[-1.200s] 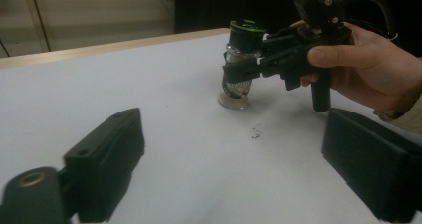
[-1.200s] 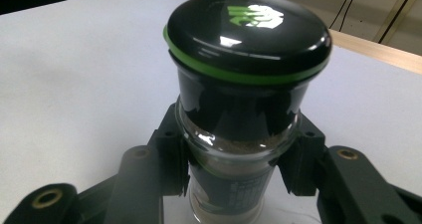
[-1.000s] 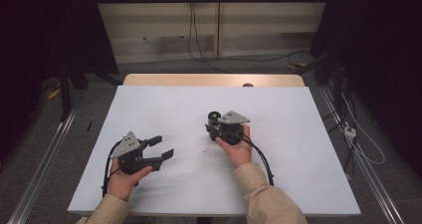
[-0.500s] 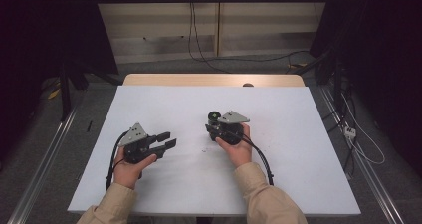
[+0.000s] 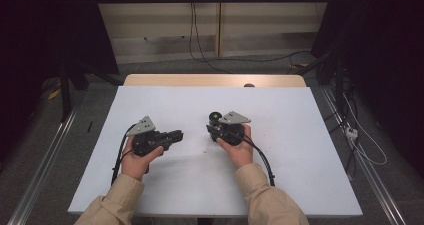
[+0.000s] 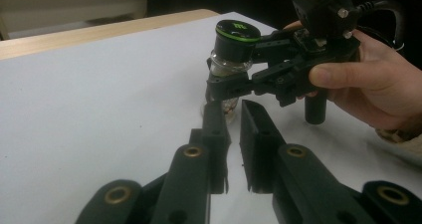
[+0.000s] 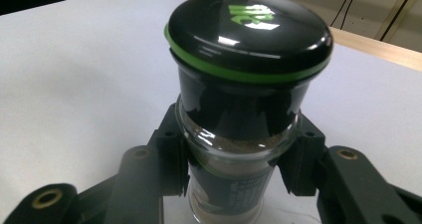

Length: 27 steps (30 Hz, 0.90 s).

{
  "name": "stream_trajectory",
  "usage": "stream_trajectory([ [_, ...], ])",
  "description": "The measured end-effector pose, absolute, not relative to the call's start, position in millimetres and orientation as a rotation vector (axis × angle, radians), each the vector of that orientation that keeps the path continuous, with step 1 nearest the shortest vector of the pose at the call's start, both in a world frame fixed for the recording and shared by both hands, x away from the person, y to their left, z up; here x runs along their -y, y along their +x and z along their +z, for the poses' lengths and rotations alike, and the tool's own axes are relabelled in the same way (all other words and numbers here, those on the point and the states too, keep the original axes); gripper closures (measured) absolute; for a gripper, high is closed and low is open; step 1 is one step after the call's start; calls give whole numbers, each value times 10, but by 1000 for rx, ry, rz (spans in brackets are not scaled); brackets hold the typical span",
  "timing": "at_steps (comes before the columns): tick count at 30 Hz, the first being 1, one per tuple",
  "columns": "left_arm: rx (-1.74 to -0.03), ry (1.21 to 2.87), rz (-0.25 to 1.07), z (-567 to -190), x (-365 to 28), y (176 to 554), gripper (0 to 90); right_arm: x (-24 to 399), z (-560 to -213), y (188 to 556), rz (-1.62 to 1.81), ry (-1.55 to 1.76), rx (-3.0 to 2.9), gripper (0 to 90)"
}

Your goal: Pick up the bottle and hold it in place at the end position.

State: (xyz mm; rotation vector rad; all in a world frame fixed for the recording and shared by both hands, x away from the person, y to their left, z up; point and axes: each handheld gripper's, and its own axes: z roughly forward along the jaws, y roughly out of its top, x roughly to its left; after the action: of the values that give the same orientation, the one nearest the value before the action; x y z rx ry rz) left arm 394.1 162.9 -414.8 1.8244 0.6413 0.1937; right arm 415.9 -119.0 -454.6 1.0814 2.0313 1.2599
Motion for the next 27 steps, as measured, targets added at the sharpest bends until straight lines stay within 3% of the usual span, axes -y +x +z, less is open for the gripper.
stream_trajectory([
  [8, -619, 1857, 161, -4107, -1542, 3998, 900, 1192, -4545, 4161, 1261, 1082, -2033, 536],
  [27, -617, 1894, 140, -4112, -1367, 4111, 900, 1196, -4542, 4167, 1262, 1084, -2038, 536],
])
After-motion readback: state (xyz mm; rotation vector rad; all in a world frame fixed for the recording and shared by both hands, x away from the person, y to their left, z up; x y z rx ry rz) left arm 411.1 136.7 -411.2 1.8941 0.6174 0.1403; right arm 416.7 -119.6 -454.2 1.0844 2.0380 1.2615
